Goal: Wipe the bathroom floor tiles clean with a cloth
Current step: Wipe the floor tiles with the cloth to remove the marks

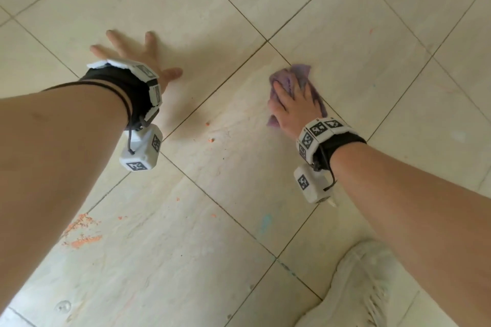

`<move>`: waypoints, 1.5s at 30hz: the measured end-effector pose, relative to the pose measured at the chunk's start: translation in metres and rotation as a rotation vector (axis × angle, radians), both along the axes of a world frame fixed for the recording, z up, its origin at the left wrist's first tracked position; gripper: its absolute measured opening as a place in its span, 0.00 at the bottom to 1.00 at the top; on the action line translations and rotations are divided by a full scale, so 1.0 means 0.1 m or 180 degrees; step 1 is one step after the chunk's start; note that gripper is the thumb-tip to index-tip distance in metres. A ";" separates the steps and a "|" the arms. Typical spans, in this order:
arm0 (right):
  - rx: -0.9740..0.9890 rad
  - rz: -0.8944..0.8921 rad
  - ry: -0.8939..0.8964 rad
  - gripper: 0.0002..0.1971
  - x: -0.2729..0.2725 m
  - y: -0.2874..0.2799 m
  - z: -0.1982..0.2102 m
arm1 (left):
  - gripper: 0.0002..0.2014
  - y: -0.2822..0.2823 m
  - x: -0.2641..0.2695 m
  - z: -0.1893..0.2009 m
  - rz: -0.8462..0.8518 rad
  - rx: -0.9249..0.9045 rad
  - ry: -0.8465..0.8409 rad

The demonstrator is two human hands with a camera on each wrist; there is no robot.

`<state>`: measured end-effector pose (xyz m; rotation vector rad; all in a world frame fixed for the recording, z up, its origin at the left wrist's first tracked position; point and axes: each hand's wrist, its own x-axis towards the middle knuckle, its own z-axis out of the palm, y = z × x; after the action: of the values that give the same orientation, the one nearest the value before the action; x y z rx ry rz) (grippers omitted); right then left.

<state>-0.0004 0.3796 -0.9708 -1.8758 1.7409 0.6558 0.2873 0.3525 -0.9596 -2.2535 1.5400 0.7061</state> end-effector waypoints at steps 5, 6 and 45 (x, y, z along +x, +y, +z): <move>-0.0005 0.0230 -0.0192 0.33 0.35 -0.14 0.04 | 0.41 -0.04 -0.06 -0.07 -0.0003 -0.0070 -0.0031; 0.0043 0.0465 -0.0311 0.34 0.46 -0.05 0.05 | 0.41 -0.06 -0.09 -0.07 -0.0025 -0.0082 -0.0032; 0.0184 -0.0358 -0.0479 0.33 0.00 0.80 0.17 | 0.38 -0.33 -1.40 -0.11 -0.1602 0.0112 0.0245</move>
<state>-0.0002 0.4594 -0.9535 -1.7279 1.6983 0.5034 0.1468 0.3196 -0.9709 -1.7155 2.0017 0.6635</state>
